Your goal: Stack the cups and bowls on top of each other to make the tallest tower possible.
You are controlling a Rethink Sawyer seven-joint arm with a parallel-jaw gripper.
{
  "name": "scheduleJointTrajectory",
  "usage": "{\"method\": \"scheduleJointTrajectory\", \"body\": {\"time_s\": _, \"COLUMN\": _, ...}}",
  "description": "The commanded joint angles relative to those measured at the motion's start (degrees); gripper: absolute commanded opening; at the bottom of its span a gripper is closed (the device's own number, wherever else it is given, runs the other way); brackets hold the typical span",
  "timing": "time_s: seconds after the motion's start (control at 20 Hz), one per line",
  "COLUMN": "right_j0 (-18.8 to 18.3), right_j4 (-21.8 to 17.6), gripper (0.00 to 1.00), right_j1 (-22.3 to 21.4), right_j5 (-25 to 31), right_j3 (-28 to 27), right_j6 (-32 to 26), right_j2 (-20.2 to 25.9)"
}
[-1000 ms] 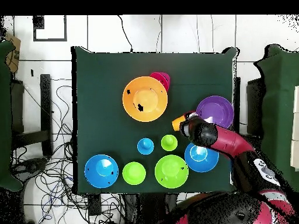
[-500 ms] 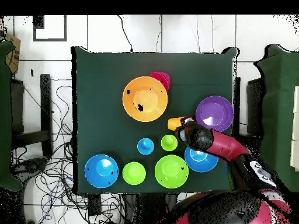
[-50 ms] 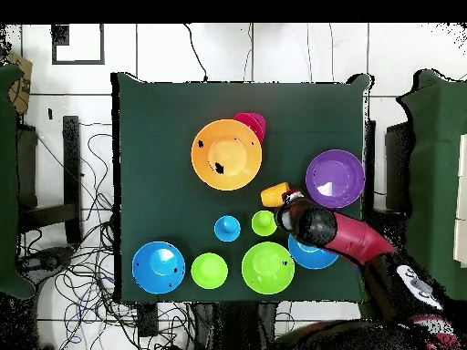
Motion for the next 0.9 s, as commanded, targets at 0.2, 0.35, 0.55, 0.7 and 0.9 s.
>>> {"method": "scheduleJointTrajectory", "body": {"time_s": 0.2, "right_j0": -3.5, "right_j4": 0.6, "gripper": 1.00, "right_j1": -7.6, "right_j5": 8.5, "right_j3": 5.9, "right_j6": -6.2, "right_j2": 9.4}}
{"method": "scheduleJointTrajectory", "body": {"time_s": 0.35, "right_j0": -4.4, "right_j4": 0.8, "gripper": 1.00, "right_j1": -8.6, "right_j5": 10.7, "right_j3": 6.1, "right_j6": -7.3, "right_j2": 11.3}}
{"method": "scheduleJointTrajectory", "body": {"time_s": 0.55, "right_j0": -5.2, "right_j4": 0.3, "gripper": 1.00, "right_j1": -6.9, "right_j5": 10.4, "right_j3": 6.2, "right_j6": -7.5, "right_j2": 13.7}}
{"method": "scheduleJointTrajectory", "body": {"time_s": 0.7, "right_j0": -5.0, "right_j4": -0.6, "gripper": 1.00, "right_j1": -5.2, "right_j5": 9.6, "right_j3": 5.5, "right_j6": -7.2, "right_j2": 14.5}}
{"method": "scheduleJointTrajectory", "body": {"time_s": 0.9, "right_j0": -4.5, "right_j4": -0.3, "gripper": 1.00, "right_j1": -6.9, "right_j5": 10.6, "right_j3": 6.6, "right_j6": -5.7, "right_j2": 14.0}}
